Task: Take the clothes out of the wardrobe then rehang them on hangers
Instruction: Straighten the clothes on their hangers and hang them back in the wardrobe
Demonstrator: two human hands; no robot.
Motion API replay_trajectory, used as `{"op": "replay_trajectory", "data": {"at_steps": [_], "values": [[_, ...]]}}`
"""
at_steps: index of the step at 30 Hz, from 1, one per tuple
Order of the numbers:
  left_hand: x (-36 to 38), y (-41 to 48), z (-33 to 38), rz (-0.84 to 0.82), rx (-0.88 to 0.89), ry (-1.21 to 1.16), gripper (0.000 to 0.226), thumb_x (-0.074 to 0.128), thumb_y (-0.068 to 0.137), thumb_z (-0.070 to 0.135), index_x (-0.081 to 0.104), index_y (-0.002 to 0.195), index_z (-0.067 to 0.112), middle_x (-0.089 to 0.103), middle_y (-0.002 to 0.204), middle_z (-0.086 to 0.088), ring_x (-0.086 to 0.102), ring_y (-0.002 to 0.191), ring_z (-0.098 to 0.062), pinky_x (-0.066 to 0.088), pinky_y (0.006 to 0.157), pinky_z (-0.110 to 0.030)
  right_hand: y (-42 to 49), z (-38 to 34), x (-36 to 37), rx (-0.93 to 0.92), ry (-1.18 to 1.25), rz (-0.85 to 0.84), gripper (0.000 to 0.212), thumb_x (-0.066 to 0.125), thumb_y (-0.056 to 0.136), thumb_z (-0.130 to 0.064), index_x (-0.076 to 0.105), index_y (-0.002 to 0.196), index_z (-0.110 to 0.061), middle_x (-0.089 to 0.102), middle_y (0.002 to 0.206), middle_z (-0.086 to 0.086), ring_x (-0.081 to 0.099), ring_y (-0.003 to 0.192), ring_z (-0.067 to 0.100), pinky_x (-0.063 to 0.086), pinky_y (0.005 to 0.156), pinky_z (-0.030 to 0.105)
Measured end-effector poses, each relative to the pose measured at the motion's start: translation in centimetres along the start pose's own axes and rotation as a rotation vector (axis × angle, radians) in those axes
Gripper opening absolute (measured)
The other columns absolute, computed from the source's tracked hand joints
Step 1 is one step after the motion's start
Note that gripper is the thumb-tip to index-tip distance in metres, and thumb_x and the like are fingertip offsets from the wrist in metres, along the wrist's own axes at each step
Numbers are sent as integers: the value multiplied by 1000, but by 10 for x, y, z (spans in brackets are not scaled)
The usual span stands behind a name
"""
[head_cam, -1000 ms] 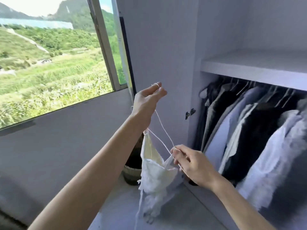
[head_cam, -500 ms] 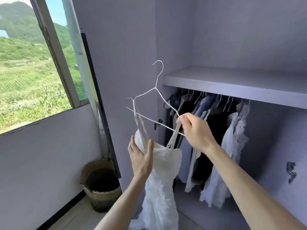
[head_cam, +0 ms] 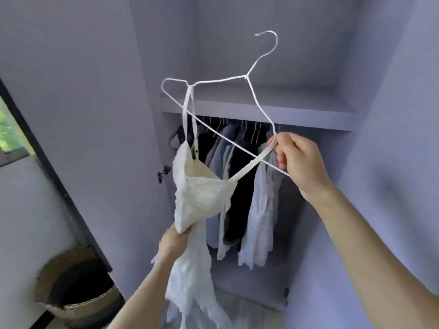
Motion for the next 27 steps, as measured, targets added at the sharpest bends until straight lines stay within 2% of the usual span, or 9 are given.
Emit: {"op": "replay_trajectory", "data": {"at_steps": [2, 6, 10, 12, 15, 19, 22, 25, 27], "values": [[6, 0, 9, -76, 84, -36, 41, 48, 95, 48, 58, 124, 22, 64, 116, 1, 60, 109, -31, 42, 82, -36, 0, 19, -31, 40, -52, 84, 39, 42, 104, -23, 68, 75, -23, 45, 54, -11, 39, 51, 10, 38, 52, 20], [14, -11, 12, -274, 150, -187, 28, 54, 76, 34, 55, 84, 7, 54, 80, -9, 51, 75, -25, 40, 66, -37, -20, 65, -72, 148, -136, 163, 39, 42, 105, -22, 67, 75, -21, 46, 52, -14, 39, 49, 5, 37, 49, 15], [4, -27, 1, -337, -65, -600, 19, 64, 68, 21, 55, 71, 4, 54, 70, -15, 54, 61, -27, 42, 57, -32, -51, 105, -86, 267, -186, 172, 37, 43, 105, -23, 68, 78, -20, 48, 52, -14, 42, 48, 2, 40, 51, 16], [2, -29, -1, -362, -125, -754, 28, 67, 65, 28, 62, 78, 4, 61, 80, -17, 61, 71, -30, 49, 63, -33, -68, 126, -83, 329, -241, 143, 36, 43, 105, -22, 68, 80, -18, 50, 52, -12, 44, 49, 3, 42, 59, 27], [-2, -31, 7, -326, -151, -777, 47, 65, 85, 47, 58, 115, 12, 65, 111, -9, 66, 95, -28, 56, 77, -40, -100, 155, -68, 406, -340, 69, 36, 42, 104, -23, 68, 79, -22, 54, 55, -13, 49, 52, 2, 44, 63, 31], [-3, -30, 30, -166, -141, -753, 18, 62, 93, 30, 52, 105, 22, 58, 109, -7, 60, 85, -22, 53, 66, -37, -153, 201, -40, 569, -350, 2, 35, 43, 105, -20, 69, 81, -21, 54, 52, -11, 48, 47, 4, 42, 56, 27], [15, -34, 63, -215, -126, -825, 12, 59, 94, 19, 58, 105, 22, 62, 108, -8, 60, 93, -24, 54, 83, -48, -188, 226, -33, 709, -309, 60, 36, 43, 105, -19, 67, 78, -16, 50, 51, -9, 46, 46, 7, 38, 54, 28], [37, -39, 108, -308, -56, -842, 15, 54, 94, 13, 59, 103, 24, 62, 98, -5, 60, 87, -23, 49, 83, -42, -201, 232, -40, 779, -263, 174, 40, 45, 102, -20, 57, 65, -21, 49, 51, -9, 47, 49, 12, 38, 57, 29], [53, -41, 137, -362, 1, -815, 21, 52, 95, 9, 58, 106, 25, 64, 104, -5, 62, 94, -24, 50, 88, -42, -199, 229, -48, 800, -223, 253, 37, 45, 100, -21, 55, 64, -21, 50, 51, -10, 48, 45, 9, 40, 59, 30]]}}
Point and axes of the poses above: each hand's wrist, its own y-axis towards the middle knuckle, its own x-axis out of the palm, z = x × y, the point moved 9 cm from there along y, towards the middle knuckle
